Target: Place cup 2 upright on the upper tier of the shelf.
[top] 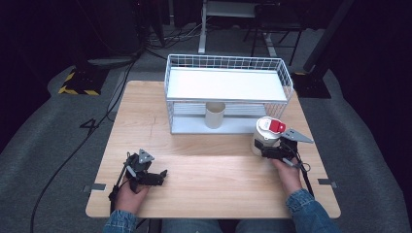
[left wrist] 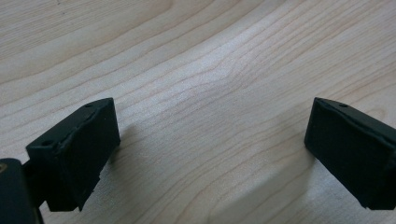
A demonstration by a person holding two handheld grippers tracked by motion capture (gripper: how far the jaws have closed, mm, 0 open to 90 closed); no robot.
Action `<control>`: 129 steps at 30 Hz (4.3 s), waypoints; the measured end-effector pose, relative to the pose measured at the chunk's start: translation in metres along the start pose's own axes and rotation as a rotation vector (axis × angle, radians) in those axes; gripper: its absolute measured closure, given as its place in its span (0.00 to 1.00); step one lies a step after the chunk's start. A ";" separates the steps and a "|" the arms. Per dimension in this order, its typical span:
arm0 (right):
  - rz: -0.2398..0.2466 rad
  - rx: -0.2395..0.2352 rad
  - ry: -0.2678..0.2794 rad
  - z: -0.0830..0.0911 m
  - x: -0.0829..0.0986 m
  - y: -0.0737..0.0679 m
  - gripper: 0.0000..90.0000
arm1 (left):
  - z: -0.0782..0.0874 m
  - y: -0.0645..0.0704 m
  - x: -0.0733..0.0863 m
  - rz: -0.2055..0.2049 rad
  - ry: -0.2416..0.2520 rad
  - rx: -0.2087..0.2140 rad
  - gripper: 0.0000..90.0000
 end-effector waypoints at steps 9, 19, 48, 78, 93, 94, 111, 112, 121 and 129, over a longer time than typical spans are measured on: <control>0.052 -0.012 0.010 0.000 -0.001 -0.002 0.11 | 0.000 0.000 0.000 0.000 0.000 0.000 0.04; 0.058 -0.007 0.002 0.000 -0.002 -0.003 0.12 | 0.000 0.000 0.000 0.001 0.000 0.000 0.04; 0.105 -0.006 -0.016 0.016 -0.019 -0.013 0.12 | 0.000 0.000 0.000 0.000 0.000 0.000 0.04; 0.111 -0.062 -0.014 0.053 -0.075 -0.032 0.12 | 0.000 0.000 0.000 0.000 0.000 0.000 0.04; 0.095 -0.080 -0.019 0.063 -0.116 -0.031 0.12 | 0.000 0.000 0.000 -0.001 -0.003 0.002 0.04; 0.089 -0.081 -0.023 0.064 -0.119 -0.030 0.12 | 0.000 0.000 0.000 -0.001 -0.003 0.002 0.04; 0.119 -0.101 -0.012 0.066 -0.178 -0.037 0.12 | 0.000 0.001 0.000 0.012 0.002 -0.009 0.04; 0.116 -0.107 -0.007 0.066 -0.182 -0.038 0.12 | 0.000 0.001 0.000 0.011 0.002 -0.009 0.04; 0.139 -0.115 0.005 0.058 -0.209 -0.041 0.12 | 0.000 0.001 0.000 0.010 0.001 -0.014 0.04; 0.159 -0.113 0.015 0.043 -0.231 -0.043 0.12 | 0.000 0.001 0.000 0.010 0.002 -0.014 0.04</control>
Point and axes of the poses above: each handheld gripper's, and its own axes: z roughly backward along the jaws, x roughly out of its underside, y roughly to its right, the point moved 4 cm from there along -z, roughly forward along the jaws, and after that the axes turned 6 degrees about -y, right-handed, at the moved point
